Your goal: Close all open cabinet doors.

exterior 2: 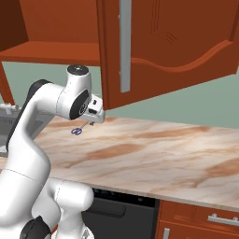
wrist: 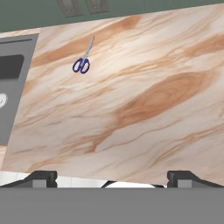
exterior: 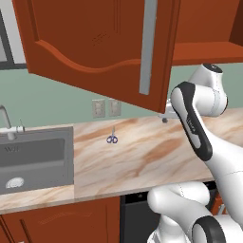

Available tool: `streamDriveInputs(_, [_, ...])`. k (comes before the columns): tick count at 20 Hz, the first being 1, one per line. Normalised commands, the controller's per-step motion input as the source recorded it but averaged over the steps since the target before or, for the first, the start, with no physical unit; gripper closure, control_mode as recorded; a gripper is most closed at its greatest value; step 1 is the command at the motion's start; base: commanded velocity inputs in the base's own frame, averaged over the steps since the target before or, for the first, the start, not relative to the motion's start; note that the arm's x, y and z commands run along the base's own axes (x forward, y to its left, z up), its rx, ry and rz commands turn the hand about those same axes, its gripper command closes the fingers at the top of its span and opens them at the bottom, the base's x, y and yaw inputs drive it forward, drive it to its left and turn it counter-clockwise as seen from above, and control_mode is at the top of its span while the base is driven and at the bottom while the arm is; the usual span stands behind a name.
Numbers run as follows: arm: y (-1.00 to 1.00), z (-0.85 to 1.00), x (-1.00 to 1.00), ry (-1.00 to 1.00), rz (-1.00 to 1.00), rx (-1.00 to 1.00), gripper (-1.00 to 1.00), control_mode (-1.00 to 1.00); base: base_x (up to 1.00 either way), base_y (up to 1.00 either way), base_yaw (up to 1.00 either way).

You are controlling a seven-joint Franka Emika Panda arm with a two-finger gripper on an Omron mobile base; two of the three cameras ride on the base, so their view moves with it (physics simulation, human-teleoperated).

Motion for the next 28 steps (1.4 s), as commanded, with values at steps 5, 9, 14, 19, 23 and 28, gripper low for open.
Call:
streamDriveInputs(5, [0.0,0.0,0.0,0.0,0.0,0.0,-1.0,-1.0,0.0,0.0,0.0])
streamDriveInputs(9, [0.0,0.0,-0.26,-0.03,0.0,0.01,-1.0,-1.0,0.0,0.0,0.0])
streamDriveInputs(14, [0.03,0.02,-0.4,-0.13,0.0,0.0,-1.0,-1.0,0.0,0.0,0.0])
streamDriveInputs(19, [0.0,0.18,-0.41,-0.07,0.0,0.0,-1.0,-1.0,0.0,0.0,0.0])
streamDriveInputs(23, [0.0,0.25,-0.38,-0.01,0.0,0.0,-1.0,-1.0,0.0,0.0,0.0])
streamDriveInputs(28, [-0.02,0.34,-0.31,0.0,0.0,0.02,-1.0,-1.0,0.0,0.0,0.0])
